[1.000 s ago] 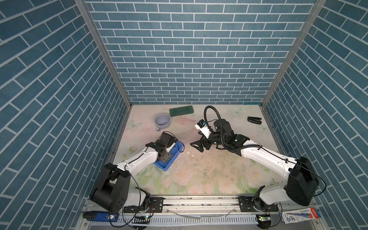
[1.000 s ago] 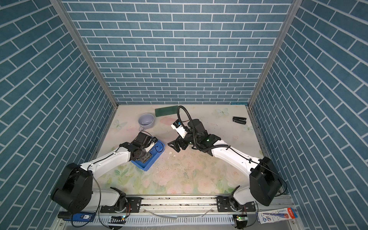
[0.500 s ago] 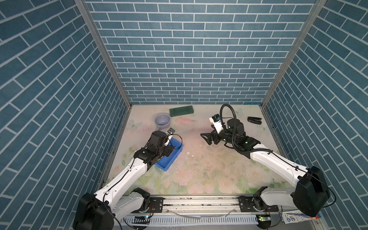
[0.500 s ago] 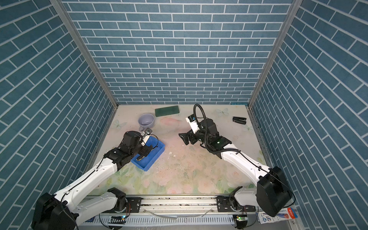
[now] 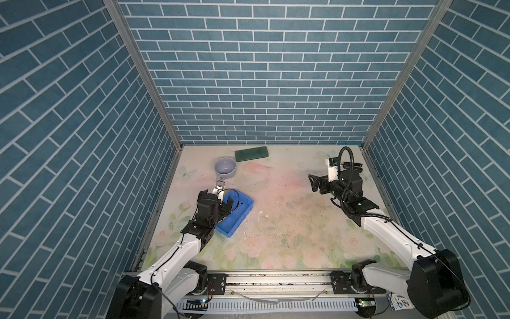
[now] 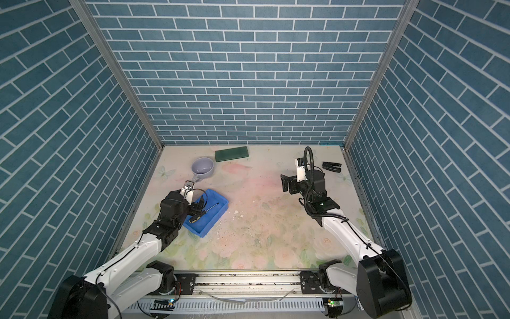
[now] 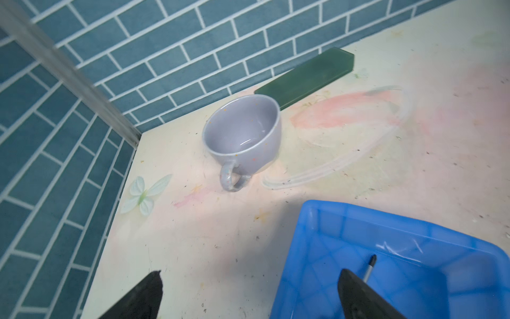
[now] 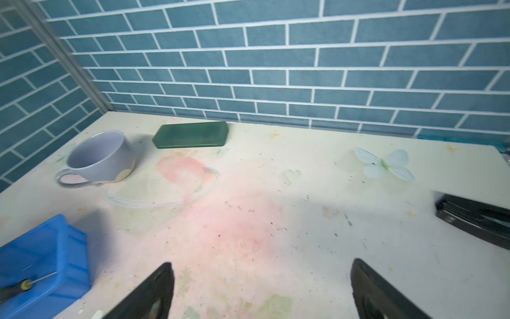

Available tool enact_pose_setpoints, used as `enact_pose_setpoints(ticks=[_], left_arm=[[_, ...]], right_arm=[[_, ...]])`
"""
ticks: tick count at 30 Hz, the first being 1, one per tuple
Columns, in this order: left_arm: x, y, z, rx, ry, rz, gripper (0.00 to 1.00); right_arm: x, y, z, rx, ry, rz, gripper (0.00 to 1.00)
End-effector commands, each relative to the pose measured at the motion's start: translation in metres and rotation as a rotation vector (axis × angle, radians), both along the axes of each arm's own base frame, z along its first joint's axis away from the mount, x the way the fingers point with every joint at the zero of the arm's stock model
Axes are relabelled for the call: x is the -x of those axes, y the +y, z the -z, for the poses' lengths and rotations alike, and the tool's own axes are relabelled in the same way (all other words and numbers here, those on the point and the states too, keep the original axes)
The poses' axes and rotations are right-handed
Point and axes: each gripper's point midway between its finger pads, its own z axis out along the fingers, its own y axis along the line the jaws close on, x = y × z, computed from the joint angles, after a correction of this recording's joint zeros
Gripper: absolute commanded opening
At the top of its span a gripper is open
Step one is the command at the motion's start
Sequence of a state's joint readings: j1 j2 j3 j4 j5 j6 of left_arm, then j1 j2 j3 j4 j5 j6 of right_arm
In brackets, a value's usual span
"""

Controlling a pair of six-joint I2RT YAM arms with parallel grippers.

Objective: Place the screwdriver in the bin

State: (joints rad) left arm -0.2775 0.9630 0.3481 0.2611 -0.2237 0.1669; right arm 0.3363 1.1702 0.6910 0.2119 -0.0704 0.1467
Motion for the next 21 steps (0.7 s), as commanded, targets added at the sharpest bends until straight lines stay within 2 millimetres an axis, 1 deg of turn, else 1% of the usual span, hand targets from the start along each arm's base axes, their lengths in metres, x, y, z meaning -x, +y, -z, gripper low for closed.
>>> enact_pose_setpoints(ticks=[1,4,6,8,12,16,19,21], left_arm=[[-0.007,0.017,-0.019,0.104,-0.120,-0.084,1.00],[-0.008,0.023,-0.015,0.082,-0.128,-0.109,1.00],[-0.010,0.027,-0.008,0.070,-0.121,-0.125,1.00],[-0.013,0.030,-0.001,0.065,-0.117,-0.144,1.00],[-0.019,0.035,0.012,0.052,-0.105,-0.170,1.00],[-0.026,0.036,0.013,0.054,-0.102,-0.173,1.00],[-0.033,0.035,0.013,0.058,-0.104,-0.175,1.00],[-0.038,0.036,0.012,0.070,-0.124,-0.180,1.00]], right_arm=[[-0.005,-0.038,0.007,0.064,-0.041,0.117,0.98],[-0.006,-0.072,0.021,0.099,-0.048,0.220,0.98],[-0.007,-0.096,0.032,0.114,-0.047,0.294,0.99],[-0.007,-0.117,0.046,0.128,-0.032,0.352,0.98],[-0.006,-0.150,0.067,0.159,-0.014,0.446,0.98],[-0.008,-0.170,0.084,0.162,-0.007,0.500,0.98],[-0.010,-0.177,0.098,0.147,-0.005,0.525,0.99],[-0.014,-0.179,0.095,0.139,-0.011,0.534,0.98]])
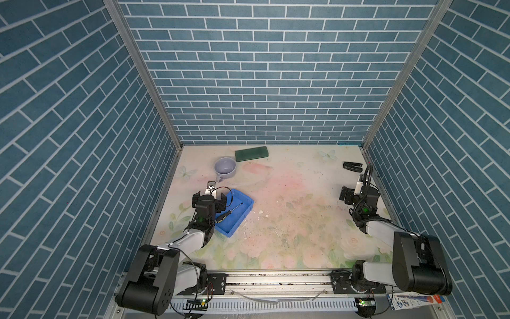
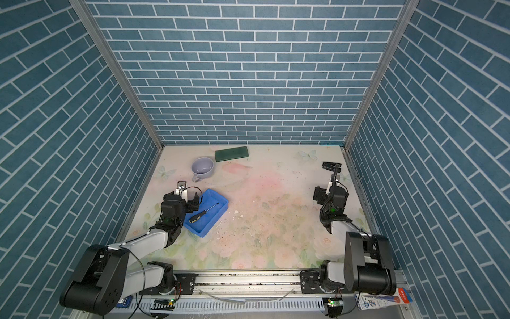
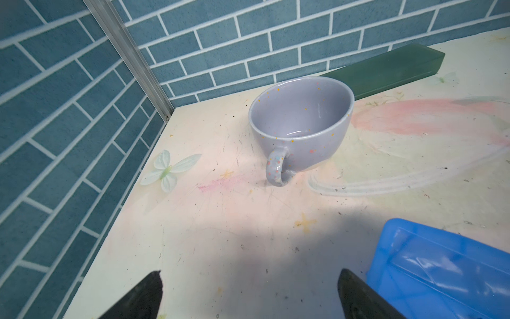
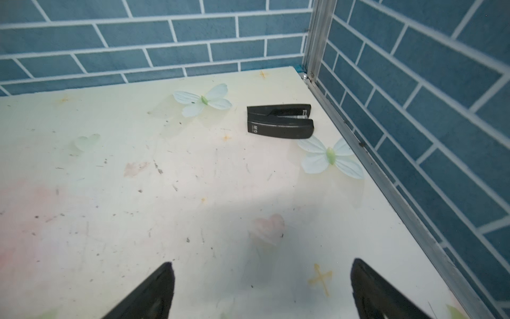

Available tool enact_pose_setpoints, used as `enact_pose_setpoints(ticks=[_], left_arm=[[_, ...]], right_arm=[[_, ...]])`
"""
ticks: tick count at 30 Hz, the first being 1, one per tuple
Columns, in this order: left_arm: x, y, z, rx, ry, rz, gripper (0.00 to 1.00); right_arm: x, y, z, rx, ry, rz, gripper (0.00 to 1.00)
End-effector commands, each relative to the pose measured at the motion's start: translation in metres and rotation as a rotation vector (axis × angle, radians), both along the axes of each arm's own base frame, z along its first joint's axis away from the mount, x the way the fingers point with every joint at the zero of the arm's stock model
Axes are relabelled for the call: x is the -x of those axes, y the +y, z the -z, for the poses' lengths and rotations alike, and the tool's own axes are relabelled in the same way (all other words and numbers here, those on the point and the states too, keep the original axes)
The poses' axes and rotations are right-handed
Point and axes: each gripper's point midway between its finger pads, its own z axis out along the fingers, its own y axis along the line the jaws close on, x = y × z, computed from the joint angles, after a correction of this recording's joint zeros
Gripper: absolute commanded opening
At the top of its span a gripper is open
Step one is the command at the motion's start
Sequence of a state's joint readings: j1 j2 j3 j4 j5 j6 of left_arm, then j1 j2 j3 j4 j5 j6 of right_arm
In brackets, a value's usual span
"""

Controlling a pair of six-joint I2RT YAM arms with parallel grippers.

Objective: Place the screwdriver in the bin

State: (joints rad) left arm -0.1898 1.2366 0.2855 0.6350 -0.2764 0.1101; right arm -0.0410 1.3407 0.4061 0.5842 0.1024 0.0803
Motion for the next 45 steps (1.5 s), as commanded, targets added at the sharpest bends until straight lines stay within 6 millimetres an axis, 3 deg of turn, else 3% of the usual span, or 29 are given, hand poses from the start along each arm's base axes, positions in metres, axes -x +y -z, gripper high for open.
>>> enact_pose_setpoints(ticks=[1,8,24,45], left_arm=[[-0.016,0.003,-0.020,0.031,-0.095,-0.023,1.00],[-0.034,0.006,-0.013,-0.021,-0.093,-0.020,1.00],[-0.044,0.020,0.011,0.079,-0.054,-0.025,1.00],[-0.046,0.023,0.012,0.091,-0.050,-0.027,1.00]], right_arm=[[-0.007,-0.007,-0.010,-0.002,-0.088,0.025,0.99],[-0.019,-0.003,0.014,-0.020,-0.088,0.001,0.97],[-0.019,-0.003,0.014,-0.018,-0.080,-0.002,0.97],[-0.019,-0.004,0.014,-0.017,-0.078,-0.001,0.98]])
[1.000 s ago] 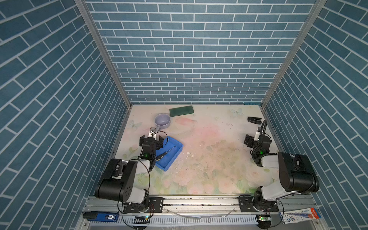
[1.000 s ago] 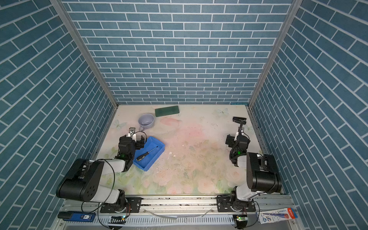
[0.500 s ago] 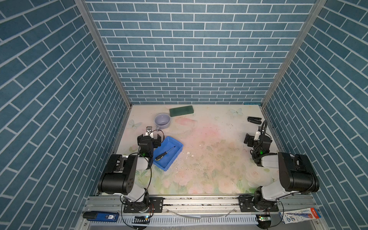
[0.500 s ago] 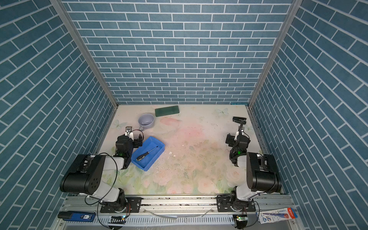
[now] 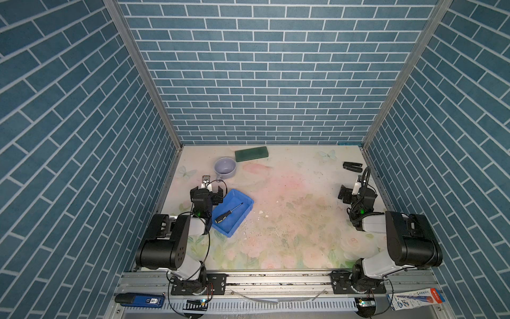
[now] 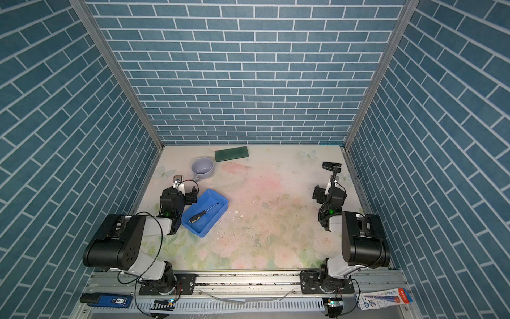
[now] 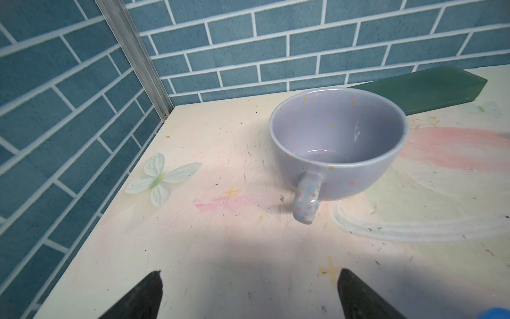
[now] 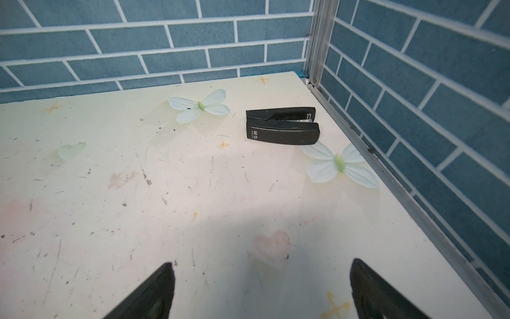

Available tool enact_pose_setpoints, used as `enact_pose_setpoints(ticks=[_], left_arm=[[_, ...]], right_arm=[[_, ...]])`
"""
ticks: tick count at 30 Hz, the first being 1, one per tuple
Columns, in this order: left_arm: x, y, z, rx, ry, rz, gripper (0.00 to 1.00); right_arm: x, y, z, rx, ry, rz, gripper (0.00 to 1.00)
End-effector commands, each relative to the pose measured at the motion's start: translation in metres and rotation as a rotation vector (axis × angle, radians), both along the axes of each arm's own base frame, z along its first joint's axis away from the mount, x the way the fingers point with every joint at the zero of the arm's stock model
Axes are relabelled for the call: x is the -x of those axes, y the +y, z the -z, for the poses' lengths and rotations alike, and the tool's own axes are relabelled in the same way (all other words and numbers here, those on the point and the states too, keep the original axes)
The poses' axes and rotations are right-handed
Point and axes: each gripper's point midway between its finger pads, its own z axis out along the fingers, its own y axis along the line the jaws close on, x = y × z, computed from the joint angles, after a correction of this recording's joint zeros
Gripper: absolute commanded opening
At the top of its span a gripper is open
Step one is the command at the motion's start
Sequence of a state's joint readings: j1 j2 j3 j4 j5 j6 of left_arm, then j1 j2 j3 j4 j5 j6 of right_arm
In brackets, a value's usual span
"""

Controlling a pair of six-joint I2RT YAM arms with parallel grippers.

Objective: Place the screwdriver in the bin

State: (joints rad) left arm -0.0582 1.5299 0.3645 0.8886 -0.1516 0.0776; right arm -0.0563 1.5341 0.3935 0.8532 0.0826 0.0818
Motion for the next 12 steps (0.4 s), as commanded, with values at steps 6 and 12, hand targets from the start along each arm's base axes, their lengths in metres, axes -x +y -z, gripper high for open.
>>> enact_pose_setpoints(ticks=[6,12], left_arm=[[-0.0049,-0.0002,-0.0042,0.013,-0.011,0.004,1.00],[-0.0042,0.0005,-0.0037,0.012,-0.011,0.002,1.00]], right_arm=[[0.0006,-0.0003,-0.0012,-0.010,-0.014,0.002,0.98],[0.0012,-0.0003,-0.0018,-0.011,-0.018,0.002,0.98]])
